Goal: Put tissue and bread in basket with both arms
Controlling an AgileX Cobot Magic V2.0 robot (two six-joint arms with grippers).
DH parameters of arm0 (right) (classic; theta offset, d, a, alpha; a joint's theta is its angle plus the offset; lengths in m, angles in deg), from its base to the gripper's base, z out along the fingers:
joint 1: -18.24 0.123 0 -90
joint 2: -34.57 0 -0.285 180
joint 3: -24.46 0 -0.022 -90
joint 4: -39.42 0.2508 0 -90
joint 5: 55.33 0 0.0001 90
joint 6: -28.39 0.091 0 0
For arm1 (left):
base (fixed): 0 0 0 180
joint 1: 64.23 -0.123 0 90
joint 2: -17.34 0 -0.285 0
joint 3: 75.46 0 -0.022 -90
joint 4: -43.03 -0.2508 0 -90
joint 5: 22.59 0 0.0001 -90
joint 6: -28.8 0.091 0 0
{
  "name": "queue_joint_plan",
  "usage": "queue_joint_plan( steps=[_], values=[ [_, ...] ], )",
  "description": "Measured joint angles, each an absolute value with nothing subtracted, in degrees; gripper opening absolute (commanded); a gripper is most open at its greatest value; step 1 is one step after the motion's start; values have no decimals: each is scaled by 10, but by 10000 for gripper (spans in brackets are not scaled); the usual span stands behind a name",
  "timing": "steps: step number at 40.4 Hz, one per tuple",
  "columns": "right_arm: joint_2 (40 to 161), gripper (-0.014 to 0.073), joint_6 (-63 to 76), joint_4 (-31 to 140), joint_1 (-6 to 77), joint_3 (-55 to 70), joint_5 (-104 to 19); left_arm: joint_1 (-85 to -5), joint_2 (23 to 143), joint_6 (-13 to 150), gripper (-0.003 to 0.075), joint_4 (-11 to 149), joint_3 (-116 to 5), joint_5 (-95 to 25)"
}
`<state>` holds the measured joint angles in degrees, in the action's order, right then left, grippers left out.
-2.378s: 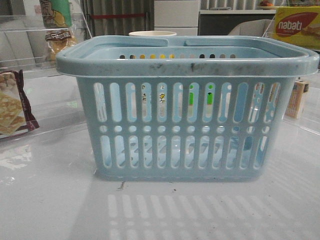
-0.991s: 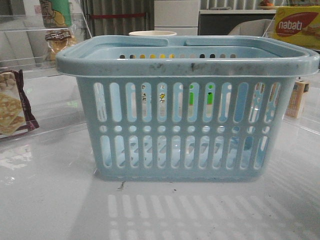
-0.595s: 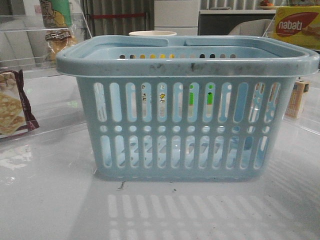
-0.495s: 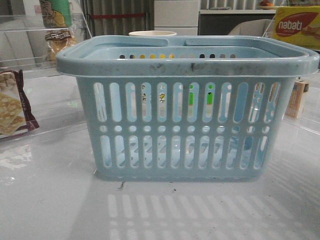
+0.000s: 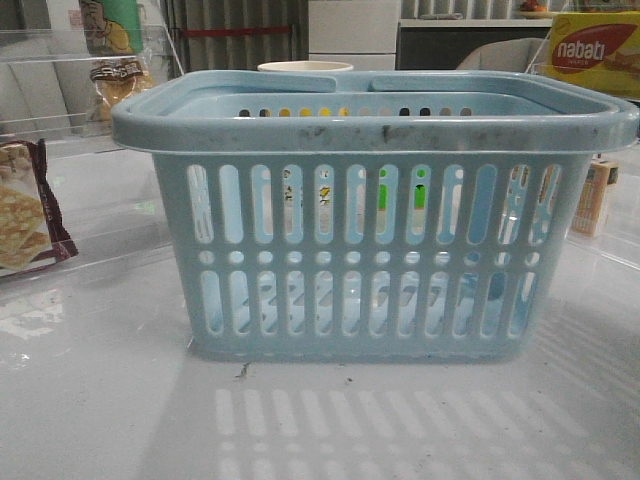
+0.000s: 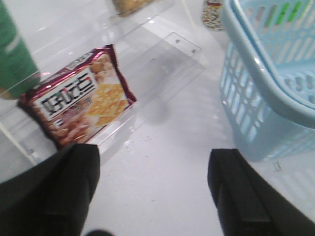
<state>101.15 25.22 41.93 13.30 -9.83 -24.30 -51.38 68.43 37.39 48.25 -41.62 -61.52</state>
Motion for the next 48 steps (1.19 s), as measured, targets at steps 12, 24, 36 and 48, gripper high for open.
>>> queue_joint_plan(
  steps=[12,24,36,48],
  values=[
    [1178,507,252,420,69,49,-248,-429,686,380,526,481,-416,-613],
    [1338,504,252,363,68,186,-251,-427,686,380,526,480,-416,-613],
    [1438,337,252,317,68,255,-254,-427,686,380,526,480,-416,-613],
    [1447,177,252,314,68,264,-256,-427,686,380,526,480,-416,-613]
  ],
)
